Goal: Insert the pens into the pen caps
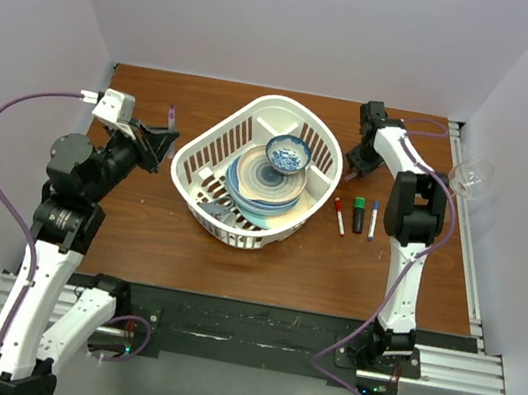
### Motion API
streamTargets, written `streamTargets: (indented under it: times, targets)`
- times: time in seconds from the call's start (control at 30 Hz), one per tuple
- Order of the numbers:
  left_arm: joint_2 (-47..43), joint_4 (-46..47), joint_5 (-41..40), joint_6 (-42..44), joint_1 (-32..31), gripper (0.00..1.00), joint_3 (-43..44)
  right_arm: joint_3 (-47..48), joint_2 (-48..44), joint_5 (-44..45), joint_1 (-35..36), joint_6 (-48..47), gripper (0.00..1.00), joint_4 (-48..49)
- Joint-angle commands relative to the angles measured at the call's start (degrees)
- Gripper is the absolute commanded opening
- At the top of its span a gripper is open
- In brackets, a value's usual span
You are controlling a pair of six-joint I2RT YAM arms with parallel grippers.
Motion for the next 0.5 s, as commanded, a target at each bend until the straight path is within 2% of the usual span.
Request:
streamTargets:
  times: [0.0,0.33,0.47]
  targets:
    - [-1.01,1.77,1.00,-1.27,-0.27,0.00,2.45,-0.82,-0.20,-1.06,0.35,5.98,0.39,-6.64]
    - [-1.97,0.63,1.35,-0.74,-0.27,0.00,3.41,3.75,3.40,-2.56,1.58,9.14,0.36,-12.70]
    - [-1.89,-0.51,1.27,-0.13,-0.27,0.00,4.47,2.44,3.23,-1.51,1.66,9.94,0.34,-13.07]
